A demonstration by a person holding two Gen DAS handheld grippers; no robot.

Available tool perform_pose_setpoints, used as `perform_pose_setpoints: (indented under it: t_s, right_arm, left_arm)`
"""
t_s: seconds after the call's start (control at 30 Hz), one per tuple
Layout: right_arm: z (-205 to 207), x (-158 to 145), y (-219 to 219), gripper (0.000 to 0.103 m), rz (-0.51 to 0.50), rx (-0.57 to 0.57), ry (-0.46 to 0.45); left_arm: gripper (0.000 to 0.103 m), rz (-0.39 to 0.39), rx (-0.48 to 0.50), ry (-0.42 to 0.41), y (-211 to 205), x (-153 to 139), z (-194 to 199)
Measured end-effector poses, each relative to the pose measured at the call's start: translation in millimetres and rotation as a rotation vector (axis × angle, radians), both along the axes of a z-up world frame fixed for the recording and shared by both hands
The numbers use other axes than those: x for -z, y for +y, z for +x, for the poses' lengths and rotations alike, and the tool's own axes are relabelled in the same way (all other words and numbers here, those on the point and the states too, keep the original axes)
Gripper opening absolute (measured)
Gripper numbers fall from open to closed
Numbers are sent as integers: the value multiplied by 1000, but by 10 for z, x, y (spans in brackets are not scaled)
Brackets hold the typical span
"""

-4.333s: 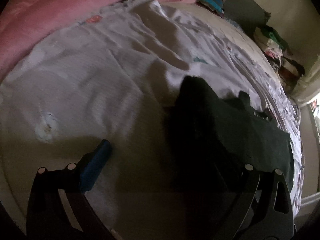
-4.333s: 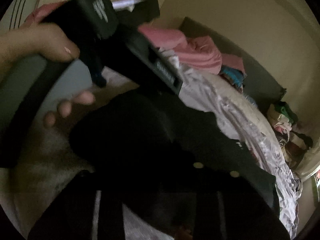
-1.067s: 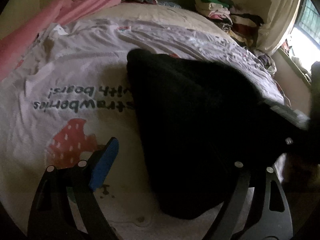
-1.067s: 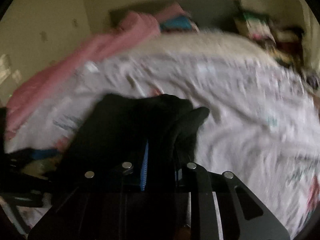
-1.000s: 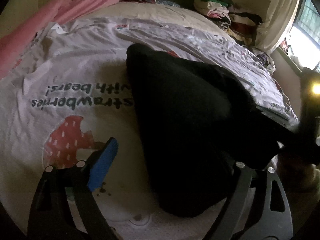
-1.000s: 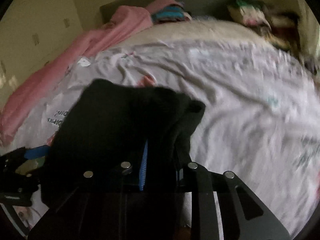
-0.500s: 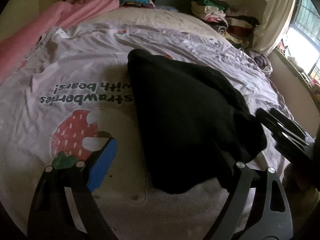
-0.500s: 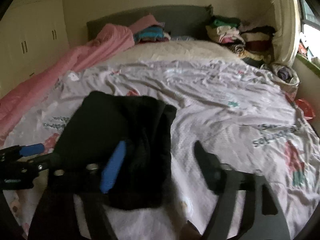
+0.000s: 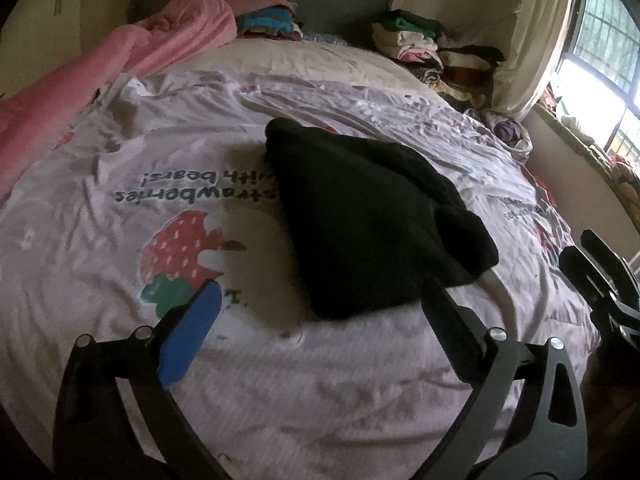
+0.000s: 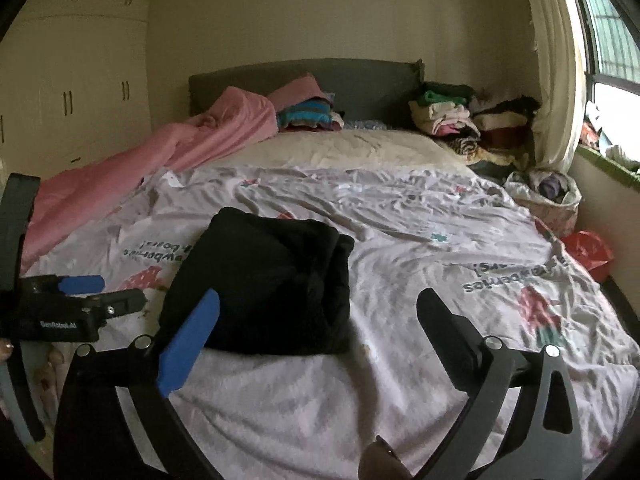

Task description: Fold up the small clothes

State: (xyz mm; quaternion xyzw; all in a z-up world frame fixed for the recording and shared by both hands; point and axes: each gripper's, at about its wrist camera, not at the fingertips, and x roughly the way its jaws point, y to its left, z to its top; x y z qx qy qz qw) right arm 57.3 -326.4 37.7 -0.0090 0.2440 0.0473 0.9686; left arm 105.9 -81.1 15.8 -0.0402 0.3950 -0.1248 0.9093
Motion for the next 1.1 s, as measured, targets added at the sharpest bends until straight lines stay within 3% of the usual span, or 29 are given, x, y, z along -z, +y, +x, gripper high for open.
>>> perform_pose_setpoints:
  t_s: [0.17,0.43,1.1]
  right_arm:
    - [-166,82,24,98,-1,12,12]
    - [-165,359,95,98,-12,20,103]
    - [-163,373,31,98,-13,38,114]
  left_arm:
    - [93,8,-20,-13,105,65,-186]
    - [93,22,-33,13,160,176,-268]
    - [93,53,-48,19,158,164,-284]
